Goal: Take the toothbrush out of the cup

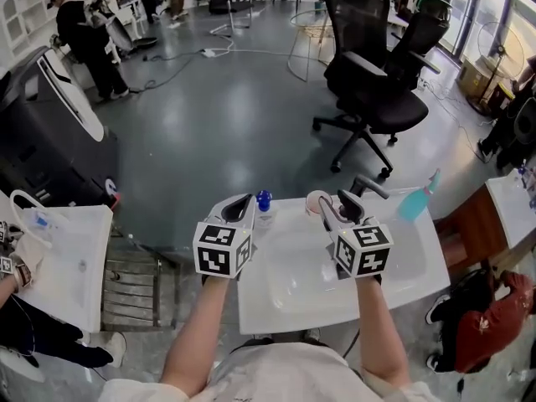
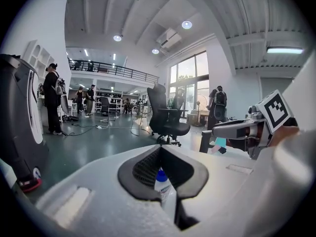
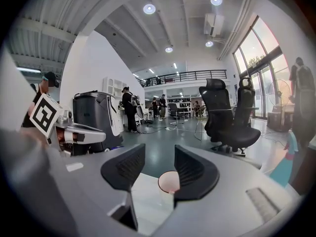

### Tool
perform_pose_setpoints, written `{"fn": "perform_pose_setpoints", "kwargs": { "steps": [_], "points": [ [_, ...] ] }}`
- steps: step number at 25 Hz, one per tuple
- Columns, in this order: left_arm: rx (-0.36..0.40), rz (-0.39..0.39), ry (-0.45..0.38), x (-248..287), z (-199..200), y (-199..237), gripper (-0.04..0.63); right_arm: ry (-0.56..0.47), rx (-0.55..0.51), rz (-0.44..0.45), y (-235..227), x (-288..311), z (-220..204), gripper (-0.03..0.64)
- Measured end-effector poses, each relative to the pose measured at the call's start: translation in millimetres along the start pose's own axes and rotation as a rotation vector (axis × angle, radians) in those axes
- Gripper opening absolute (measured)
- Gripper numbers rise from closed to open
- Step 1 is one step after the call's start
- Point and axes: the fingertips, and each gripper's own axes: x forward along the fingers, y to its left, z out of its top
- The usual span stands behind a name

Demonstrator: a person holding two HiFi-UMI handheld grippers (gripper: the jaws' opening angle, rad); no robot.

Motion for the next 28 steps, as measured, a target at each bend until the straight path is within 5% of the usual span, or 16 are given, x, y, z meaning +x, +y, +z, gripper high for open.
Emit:
{"fn": "perform_pose_setpoints", "kwargs": {
  "steps": [28],
  "points": [
    [0.009,0.134,0.024,5.6,2.1,-14.6,0.003,0.102,0.045,0.129,-24.9,31.8,-55.7,0.175]
  ]
}}
